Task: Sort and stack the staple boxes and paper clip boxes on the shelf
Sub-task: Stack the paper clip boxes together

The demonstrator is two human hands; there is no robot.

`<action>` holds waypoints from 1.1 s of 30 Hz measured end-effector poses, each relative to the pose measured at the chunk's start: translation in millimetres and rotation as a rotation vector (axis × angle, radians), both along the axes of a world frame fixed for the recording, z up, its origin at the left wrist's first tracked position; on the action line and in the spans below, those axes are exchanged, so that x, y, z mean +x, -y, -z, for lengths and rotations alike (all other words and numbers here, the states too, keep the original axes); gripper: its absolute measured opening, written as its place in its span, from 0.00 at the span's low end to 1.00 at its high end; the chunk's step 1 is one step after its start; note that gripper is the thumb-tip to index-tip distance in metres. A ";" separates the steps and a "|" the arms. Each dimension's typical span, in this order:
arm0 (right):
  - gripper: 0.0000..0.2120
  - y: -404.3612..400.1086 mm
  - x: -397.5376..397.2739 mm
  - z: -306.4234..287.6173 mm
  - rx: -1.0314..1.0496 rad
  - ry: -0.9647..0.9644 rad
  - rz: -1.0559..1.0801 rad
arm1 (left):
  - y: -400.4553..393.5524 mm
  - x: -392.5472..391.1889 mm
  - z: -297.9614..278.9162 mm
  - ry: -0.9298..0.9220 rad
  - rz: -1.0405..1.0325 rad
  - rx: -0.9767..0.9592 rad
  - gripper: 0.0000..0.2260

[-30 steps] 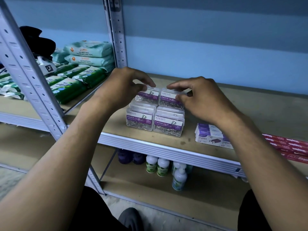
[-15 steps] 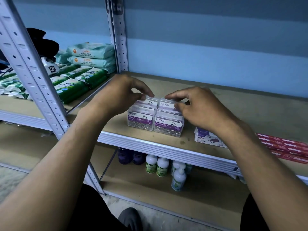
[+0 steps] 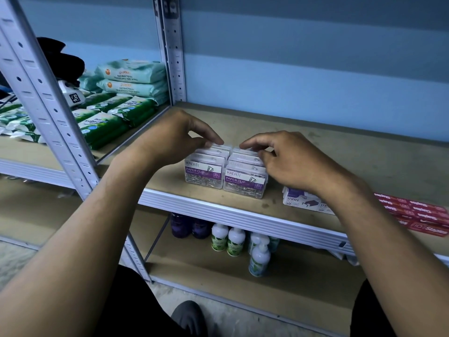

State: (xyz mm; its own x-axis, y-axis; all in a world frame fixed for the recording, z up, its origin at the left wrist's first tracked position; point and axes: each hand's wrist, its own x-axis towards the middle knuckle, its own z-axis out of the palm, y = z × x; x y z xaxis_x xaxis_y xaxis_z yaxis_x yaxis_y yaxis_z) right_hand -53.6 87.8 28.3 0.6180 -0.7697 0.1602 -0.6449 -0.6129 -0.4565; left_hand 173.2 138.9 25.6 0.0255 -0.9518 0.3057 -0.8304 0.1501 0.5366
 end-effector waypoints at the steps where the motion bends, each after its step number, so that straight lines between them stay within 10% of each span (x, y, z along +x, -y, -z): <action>1: 0.19 -0.1 -0.6 -0.7 0.000 -0.011 -0.004 | -0.4 0.0 -0.2 0.002 -0.003 0.003 0.09; 8: 0.18 -0.9 -2.8 -6.5 0.098 -0.053 -0.056 | -15.2 -1.4 -11.4 -0.018 0.038 0.202 0.12; 14: 0.51 -6.7 -3.1 -7.5 0.046 -0.288 -0.096 | -24.9 0.9 -15.3 -0.013 0.043 0.378 0.31; 33: 0.49 -4.4 2.8 5.4 -0.015 -0.230 -0.051 | -19.8 0.3 -6.3 0.029 0.030 0.273 0.30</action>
